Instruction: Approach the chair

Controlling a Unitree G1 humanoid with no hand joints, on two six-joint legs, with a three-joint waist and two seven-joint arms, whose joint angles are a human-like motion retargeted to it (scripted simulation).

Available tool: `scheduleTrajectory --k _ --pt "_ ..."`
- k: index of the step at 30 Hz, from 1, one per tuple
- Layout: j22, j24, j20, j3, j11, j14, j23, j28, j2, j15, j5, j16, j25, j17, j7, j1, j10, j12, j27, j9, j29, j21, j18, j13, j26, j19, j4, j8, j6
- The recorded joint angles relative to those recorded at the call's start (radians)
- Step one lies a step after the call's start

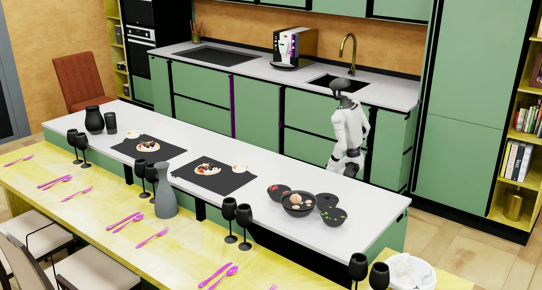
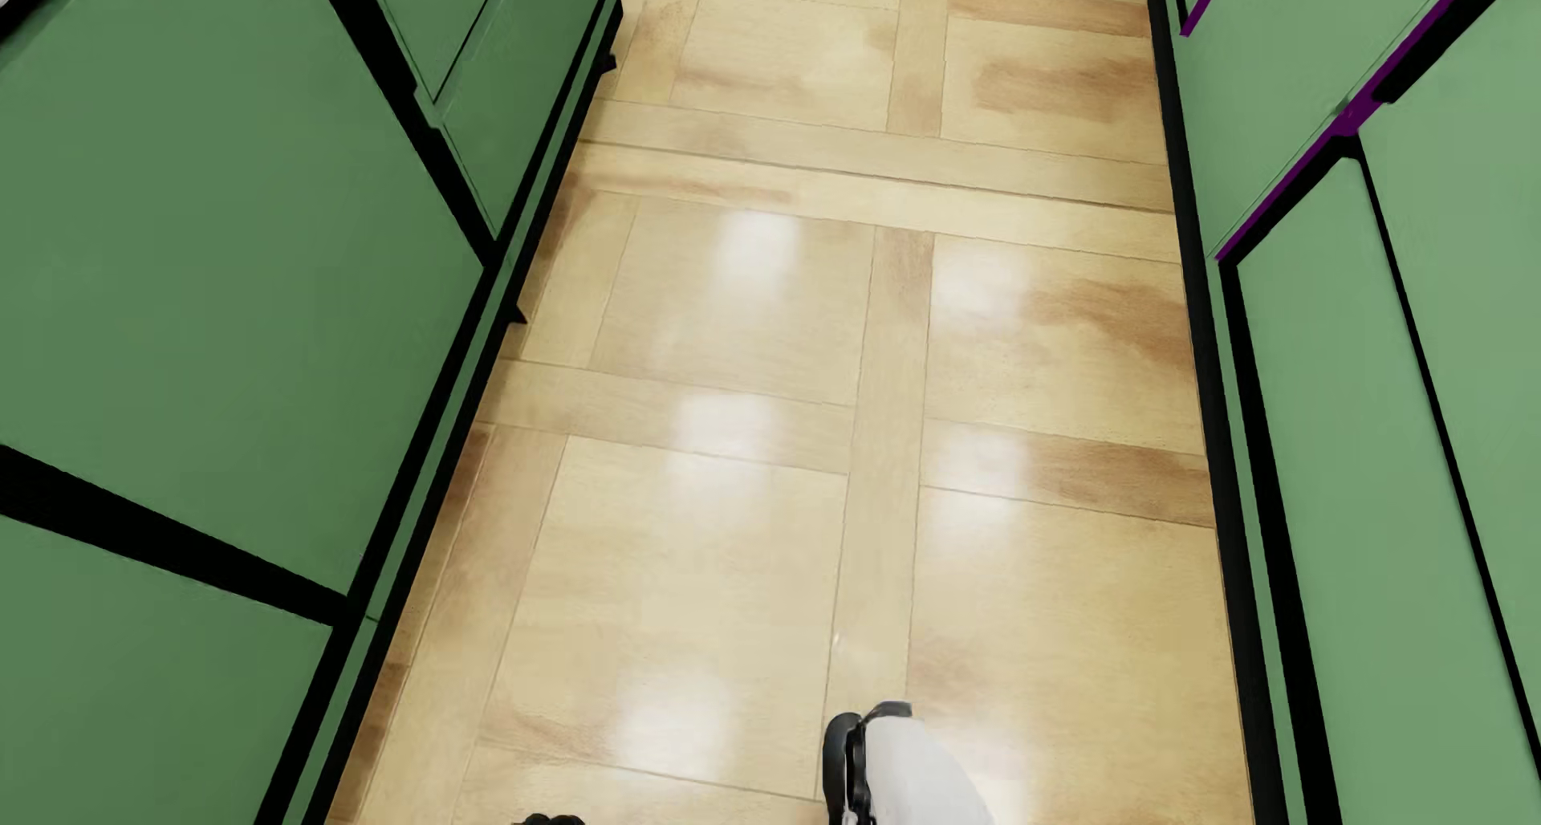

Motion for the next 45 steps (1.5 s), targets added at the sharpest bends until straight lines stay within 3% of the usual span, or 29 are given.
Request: scheduleTrajectory --k 3,5,6,7,9,10,13,15,16,18,19,20,21,22,24,26,27,29,31,32,33,34,35,36,37,40,42,44,45 --pt "-0.121 -0.09 0.113 -0.05 -0.555 0.01 -0.015 0.104 0.041 0.095 -0.024 0.057 0.026 -0.022 -0.014 0.241 -0.053 -0.168 -0.043 0.015 0.012 -0.088 -0.093 0.102 0.022 -0.052 0.051 -0.01 0.024" --pt "-0.216 -0.121 0.185 -0.069 -0.36 0.216 0.0 0.217 0.058 0.186 -0.072 0.073 0.003 0.009 -0.074 0.299 0.075 -0.196 -0.053 0.029 0.016 -0.099 -0.119 0.162 0.03 -0.05 0.119 -0.164 0.039" --pt "-0.271 -0.13 0.201 -0.074 -0.236 0.433 0.017 0.254 0.069 0.115 -0.057 0.085 -0.009 0.028 -0.121 0.252 0.254 -0.171 -0.056 0.038 0.021 -0.097 -0.07 0.165 0.015 -0.102 0.151 -0.18 0.051" --pt "-0.32 -0.143 0.209 -0.075 -0.163 0.615 0.035 0.268 0.103 0.02 -0.032 0.09 -0.022 0.042 -0.138 0.155 0.484 -0.128 -0.057 0.046 0.027 -0.091 -0.105 0.145 0.003 -0.112 0.198 -0.19 0.064" --pt "-0.361 -0.152 0.185 -0.054 -0.206 0.522 0.064 0.23 0.243 -0.088 0.045 0.074 -0.05 0.057 -0.219 -0.135 0.851 -0.052 -0.066 0.058 0.028 -0.055 0.008 0.049 0.009 -0.12 0.184 -0.188 0.089" --pt "-0.347 -0.15 0.158 -0.04 -0.291 0.496 0.074 0.192 0.339 -0.109 0.071 0.052 -0.065 0.056 -0.236 -0.283 0.915 -0.023 -0.067 0.057 0.028 -0.025 0.015 -0.014 0.017 -0.112 0.14 -0.172 0.093" --pt "-0.246 -0.135 0.097 0.003 -0.51 0.413 0.065 0.061 0.608 -0.165 0.112 0.012 -0.138 0.04 -0.177 -0.593 0.687 0.095 -0.089 0.025 0.138 0.157 -0.019 -0.201 0.02 -0.1 0.051 -0.106 0.075" --pt "-0.194 -0.105 0.082 0.04 -0.499 0.432 -0.026 -0.028 0.726 -0.269 0.126 0.003 -0.206 0.007 -0.178 -0.703 0.331 0.161 -0.174 0.002 0.232 0.334 -0.002 -0.314 0.036 -0.096 0.03 -0.058 0.063" --pt "-0.169 -0.097 0.097 0.059 -0.497 0.423 -0.091 -0.039 0.791 -0.309 0.127 -0.007 -0.211 -0.015 -0.194 -0.71 0.087 0.199 -0.22 -0.006 0.244 0.408 -0.036 -0.361 0.043 -0.094 0.032 -0.042 0.06" --pt "-0.072 -0.081 0.138 0.089 -0.462 0.396 -0.192 0.006 0.915 -0.3 0.106 -0.058 -0.13 -0.052 -0.153 -0.669 -0.229 0.267 -0.268 -0.02 0.212 0.481 -0.016 -0.386 0.091 -0.073 0.057 -0.003 0.056" --pt "-0.012 -0.058 0.135 0.102 -0.363 0.417 -0.221 0.009 0.935 -0.21 0.077 -0.089 -0.069 -0.071 -0.106 -0.652 -0.151 0.289 -0.258 -0.022 0.197 0.489 0.019 -0.358 0.129 -0.067 0.066 0.009 0.052" --pt "0.045 -0.03 0.109 0.112 -0.177 0.511 -0.245 -0.022 0.898 0.004 0.035 -0.119 -0.015 -0.099 -0.083 -0.643 -0.029 0.299 -0.229 -0.018 0.183 0.479 0.124 -0.312 0.151 -0.037 0.059 0.023 0.043" --pt "0.092 -0.011 0.077 0.113 0.075 0.495 -0.257 -0.074 0.811 0.252 -0.005 -0.133 0.024 -0.12 -0.061 -0.622 0.098 0.292 -0.19 -0.011 0.157 0.45 0.129 -0.253 0.146 0.038 0.055 0.027 0.031" --pt "0.127 -0.014 0.055 0.104 0.299 0.393 -0.241 -0.124 0.693 0.375 -0.078 -0.135 0.047 -0.121 -0.044 -0.581 0.182 0.267 -0.143 -0.004 0.118 0.403 0.124 -0.194 0.126 0.065 0.039 -0.002 0.016" --pt "0.163 -0.037 0.036 0.06 0.487 0.259 -0.096 -0.145 0.446 0.175 -0.151 -0.114 0.071 -0.075 -0.034 -0.414 0.163 0.175 -0.008 0.001 0.043 0.292 0.108 -0.125 0.097 -0.085 -0.016 -0.056 -0.01" --pt "0.147 0.014 0.002 0.015 0.321 0.188 0.119 -0.072 0.267 0.04 -0.152 -0.074 0.06 -0.043 -0.053 -0.197 0.033 0.066 0.159 -0.016 0.047 0.2 0.086 -0.092 0.086 -0.096 -0.066 -0.141 -0.013" --pt "0.118 0.036 -0.021 -0.006 0.164 0.143 0.196 -0.042 0.198 0.017 -0.131 -0.05 0.036 -0.061 -0.065 -0.107 0.004 0.002 0.207 -0.026 0.114 0.185 0.08 -0.058 0.069 -0.044 -0.082 -0.158 -0.008" --pt "0.006 0.023 -0.033 -0.044 -0.283 0.049 0.253 -0.002 0.12 0.064 -0.068 -0.01 -0.029 -0.11 -0.103 0.052 -0.013 -0.126 0.189 -0.038 0.294 0.186 0.056 0.054 0.005 0.017 -0.085 -0.095 0.003" --pt "-0.123 -0.085 0.035 -0.074 -0.683 0.027 0.229 0.111 0.133 0.046 -0.068 -0.006 -0.033 -0.1 -0.174 0.239 -0.027 -0.198 0.158 -0.039 0.321 0.086 0.024 0.208 -0.055 0.077 -0.063 -0.04 0.008" --pt "-0.179 -0.153 0.082 -0.083 -0.684 0.07 0.225 0.185 0.156 0.07 -0.089 -0.006 -0.013 -0.06 -0.2 0.315 -0.005 -0.196 0.168 -0.041 0.284 0.003 0.006 0.27 -0.078 0.056 -0.04 -0.134 0.006" --pt "-0.228 -0.2 0.117 -0.094 -0.528 0.207 0.229 0.241 0.146 0.26 -0.104 0.004 0.004 -0.012 -0.216 0.346 0.097 -0.176 0.182 -0.038 0.245 -0.072 0.005 0.31 -0.089 0.046 -0.002 -0.183 0.009" --pt "-0.272 -0.219 0.143 -0.104 -0.323 0.413 0.24 0.275 0.124 0.251 -0.072 0.024 0.005 0.034 -0.241 0.314 0.295 -0.142 0.195 -0.028 0.221 -0.12 -0.056 0.32 -0.083 -0.111 0.046 -0.168 0.02" --pt "-0.3 -0.223 0.169 -0.106 -0.173 0.601 0.245 0.301 0.138 0.117 -0.056 0.023 -0.011 0.057 -0.228 0.211 0.564 -0.097 0.203 -0.015 0.215 -0.146 -0.094 0.304 -0.067 -0.119 0.099 -0.186 0.034" --pt "-0.296 -0.223 0.179 -0.098 -0.104 0.592 0.235 0.319 0.186 0.014 -0.034 0.006 -0.041 0.068 -0.229 0.065 0.805 -0.058 0.199 -0.002 0.226 -0.148 -0.05 0.269 -0.043 -0.125 0.146 -0.203 0.05" --pt "-0.25 -0.213 0.155 -0.083 -0.109 0.503 0.203 0.308 0.264 -0.047 -0.01 -0.013 -0.082 0.071 -0.238 -0.095 0.954 -0.038 0.175 0.006 0.237 -0.131 0.039 0.228 -0.014 -0.128 0.157 -0.216 0.063" --pt "-0.035 -0.105 -0.015 -0.03 -0.199 0.324 0.028 0.054 0.519 -0.138 0.052 0.007 -0.187 0.058 -0.148 -0.434 0.787 0.021 0.021 -0.004 0.182 -0.03 0.107 0.109 0.056 -0.121 0.104 -0.21 0.069" --pt "-0.045 -0.019 -0.057 -0.003 -0.16 0.324 -0.095 -0.079 0.655 -0.274 0.06 0.045 -0.149 0.026 -0.105 -0.524 0.345 0.157 -0.098 -0.024 0.186 0.064 0.091 0.026 0.05 -0.115 0.045 -0.204 0.058" --pt "-0.189 -0.001 0.062 0.017 -0.053 0.375 -0.241 -0.092 0.776 -0.438 0.052 0.042 -0.061 -0.057 -0.095 -0.536 -0.114 0.38 -0.195 -0.047 0.235 0.195 0.039 -0.048 0.014 -0.094 0.049 -0.191 0.055" --pt "-0.261 -0.043 0.151 0.024 0.048 0.539 -0.337 -0.086 0.815 -0.49 0.028 -0.01 -0.02 -0.116 -0.075 -0.574 -0.08 0.483 -0.223 -0.049 0.253 0.247 0.139 -0.082 -0.001 -0.08 0.065 -0.166 0.055"
